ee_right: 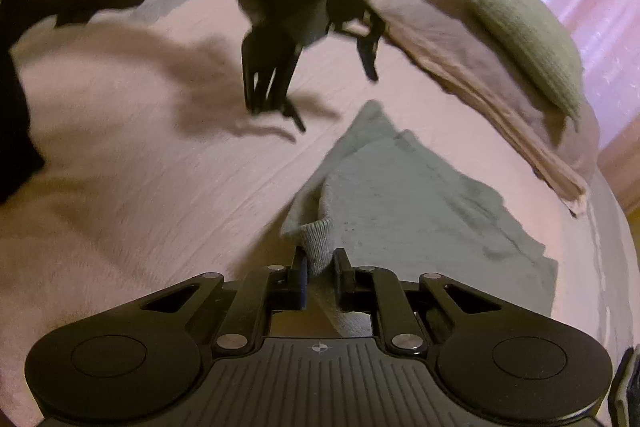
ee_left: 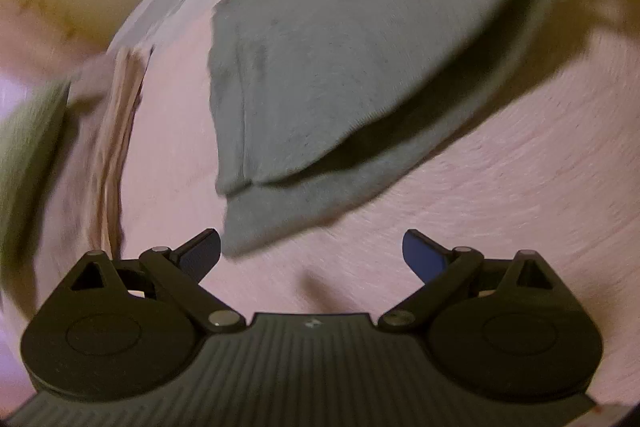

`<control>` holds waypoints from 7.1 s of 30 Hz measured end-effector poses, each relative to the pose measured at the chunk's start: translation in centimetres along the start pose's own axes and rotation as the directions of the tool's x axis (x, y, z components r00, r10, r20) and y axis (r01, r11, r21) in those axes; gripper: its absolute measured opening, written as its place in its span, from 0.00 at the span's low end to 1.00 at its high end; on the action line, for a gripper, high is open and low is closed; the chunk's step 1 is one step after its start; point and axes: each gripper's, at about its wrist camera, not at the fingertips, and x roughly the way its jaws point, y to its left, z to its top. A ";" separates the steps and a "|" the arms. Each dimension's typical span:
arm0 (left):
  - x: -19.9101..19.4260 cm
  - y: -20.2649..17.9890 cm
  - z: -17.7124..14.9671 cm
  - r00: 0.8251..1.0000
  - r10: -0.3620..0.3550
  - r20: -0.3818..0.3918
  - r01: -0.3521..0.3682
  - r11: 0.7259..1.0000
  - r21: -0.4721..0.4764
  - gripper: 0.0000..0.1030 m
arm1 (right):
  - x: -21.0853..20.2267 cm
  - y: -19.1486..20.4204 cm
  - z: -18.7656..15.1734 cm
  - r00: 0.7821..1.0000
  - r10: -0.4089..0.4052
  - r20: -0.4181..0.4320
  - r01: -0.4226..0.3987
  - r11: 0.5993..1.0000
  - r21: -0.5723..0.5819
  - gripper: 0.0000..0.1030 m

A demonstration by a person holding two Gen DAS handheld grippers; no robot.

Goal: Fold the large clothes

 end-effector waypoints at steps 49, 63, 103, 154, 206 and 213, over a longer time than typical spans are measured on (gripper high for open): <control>23.9 19.3 35.7 0.839 -0.453 -0.302 0.543 0.738 0.400 0.09 | -6.4 -31.1 -27.2 0.961 -0.015 0.277 -0.275 0.091 0.957 0.07; 31.2 20.9 38.1 0.809 -0.519 -0.276 0.584 0.764 0.274 0.09 | -4.2 -31.4 -33.7 0.977 -0.037 0.209 -0.212 -0.106 0.971 0.07; 25.5 22.1 19.1 0.949 -0.313 0.041 0.247 0.655 -0.715 0.29 | 3.7 -31.8 -24.3 0.991 0.105 0.077 -0.116 0.434 0.893 0.38; 13.3 7.6 24.6 0.931 -0.348 0.108 0.250 0.393 -0.885 0.26 | -0.4 -32.9 -24.4 0.981 0.185 0.057 -0.126 0.388 0.913 0.40; 3.3 -10.8 32.2 0.991 0.106 -0.085 -0.127 0.948 -0.292 0.65 | -4.6 -20.3 -27.0 1.000 -0.003 -0.002 0.002 0.836 -0.549 0.65; 6.4 -11.2 31.8 0.978 0.179 -0.108 -0.198 0.958 -0.208 0.69 | 0.6 -22.1 -31.0 0.988 0.061 0.142 0.066 0.667 -0.742 0.64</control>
